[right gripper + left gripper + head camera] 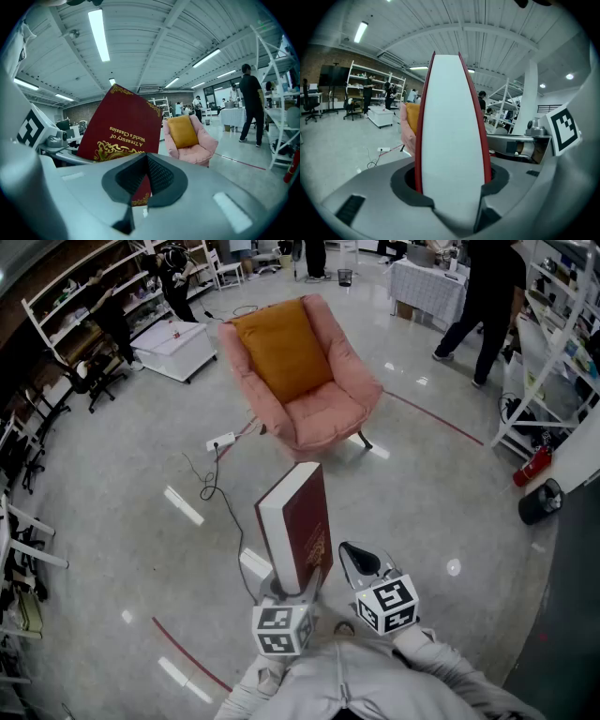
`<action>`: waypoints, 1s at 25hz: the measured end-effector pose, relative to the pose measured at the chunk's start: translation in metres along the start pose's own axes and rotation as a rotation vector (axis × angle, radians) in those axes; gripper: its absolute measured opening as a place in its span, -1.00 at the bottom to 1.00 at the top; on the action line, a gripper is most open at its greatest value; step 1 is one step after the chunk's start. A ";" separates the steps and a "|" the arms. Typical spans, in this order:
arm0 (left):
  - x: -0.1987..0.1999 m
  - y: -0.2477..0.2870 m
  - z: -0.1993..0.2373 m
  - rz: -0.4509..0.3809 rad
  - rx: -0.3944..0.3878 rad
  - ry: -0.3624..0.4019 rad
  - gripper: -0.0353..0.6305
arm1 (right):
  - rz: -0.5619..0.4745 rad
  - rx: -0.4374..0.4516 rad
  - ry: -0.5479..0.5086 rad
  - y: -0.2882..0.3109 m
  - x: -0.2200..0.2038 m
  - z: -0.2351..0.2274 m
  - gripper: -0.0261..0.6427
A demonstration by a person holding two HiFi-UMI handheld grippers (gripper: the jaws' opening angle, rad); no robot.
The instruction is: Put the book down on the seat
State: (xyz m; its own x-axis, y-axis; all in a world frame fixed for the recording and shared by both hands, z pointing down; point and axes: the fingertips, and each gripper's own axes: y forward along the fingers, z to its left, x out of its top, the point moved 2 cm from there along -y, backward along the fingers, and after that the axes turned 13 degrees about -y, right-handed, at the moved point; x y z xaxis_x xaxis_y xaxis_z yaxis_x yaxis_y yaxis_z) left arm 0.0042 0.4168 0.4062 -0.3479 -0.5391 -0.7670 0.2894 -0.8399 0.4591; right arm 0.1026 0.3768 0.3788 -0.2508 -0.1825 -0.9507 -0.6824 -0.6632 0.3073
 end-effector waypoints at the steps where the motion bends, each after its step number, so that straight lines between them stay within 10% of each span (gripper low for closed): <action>1: -0.002 -0.003 -0.005 -0.006 0.000 0.000 -0.16 | -0.003 -0.005 -0.003 -0.007 -0.002 0.000 -0.92; 25: 0.019 0.007 0.008 -0.059 0.009 -0.066 -0.16 | -0.003 0.023 -0.029 0.001 0.004 -0.005 -0.92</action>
State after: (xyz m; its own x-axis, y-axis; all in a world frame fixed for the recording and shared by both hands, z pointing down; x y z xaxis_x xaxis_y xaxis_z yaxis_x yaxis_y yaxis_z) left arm -0.0071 0.4005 0.3984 -0.4219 -0.4917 -0.7617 0.2585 -0.8705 0.4187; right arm 0.1044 0.3723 0.3754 -0.2685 -0.1595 -0.9500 -0.6987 -0.6466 0.3061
